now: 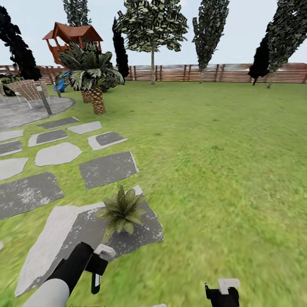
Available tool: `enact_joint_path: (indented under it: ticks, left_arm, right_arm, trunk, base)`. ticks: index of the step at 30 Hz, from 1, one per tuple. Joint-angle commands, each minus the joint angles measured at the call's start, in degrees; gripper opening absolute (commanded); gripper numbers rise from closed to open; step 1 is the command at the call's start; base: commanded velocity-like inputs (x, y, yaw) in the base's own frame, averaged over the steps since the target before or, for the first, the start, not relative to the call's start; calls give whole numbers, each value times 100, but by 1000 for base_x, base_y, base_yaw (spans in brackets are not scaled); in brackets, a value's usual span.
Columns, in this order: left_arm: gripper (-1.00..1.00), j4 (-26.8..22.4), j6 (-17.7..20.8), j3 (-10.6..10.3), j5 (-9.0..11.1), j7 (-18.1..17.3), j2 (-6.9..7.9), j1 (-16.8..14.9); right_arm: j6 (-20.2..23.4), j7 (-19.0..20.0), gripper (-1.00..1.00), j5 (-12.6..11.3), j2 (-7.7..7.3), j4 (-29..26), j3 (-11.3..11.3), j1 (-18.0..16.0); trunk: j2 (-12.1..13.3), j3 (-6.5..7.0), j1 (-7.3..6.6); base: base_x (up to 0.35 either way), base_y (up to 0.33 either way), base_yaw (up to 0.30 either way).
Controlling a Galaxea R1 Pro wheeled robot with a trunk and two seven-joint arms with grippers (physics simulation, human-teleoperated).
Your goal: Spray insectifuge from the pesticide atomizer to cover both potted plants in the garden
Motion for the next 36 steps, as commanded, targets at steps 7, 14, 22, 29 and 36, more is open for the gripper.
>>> enact_joint_path:
  ticks: [7,14,22,29,36]
  left_arm:
    - [-100,-17,0,27,-72,-53,-60,-3]
    - [-100,-17,1,27,-74,-45,-71,-3]
    - [-100,-23,0,27,-74,-45,-71,-3]
    - [-100,-21,0,27,-68,-45,-78,-3]
    - [-100,-10,-2,28,-67,167,-105,-3]
  right_arm:
    - [-19,-12,100,69,-20,6,-41,0]
    - [-11,-12,100,69,-16,6,-41,-3]
    - [-10,-12,100,69,-7,6,-37,0]
    - [-10,-12,100,69,-10,6,-38,0]
    - [-19,-5,100,61,-16,-2,-40,-4]
  trunk:
    - [-2,-2,-1]
    - [-2,-2,-1]
    - [-2,-2,-1]
    - [-2,-2,-1]
    - [-2,-2,-1]
  base:
    - [320,0,14]
    - [292,-127,0]
    - [24,-64,215]
    - [21,0,209]
    - [7,0,9]
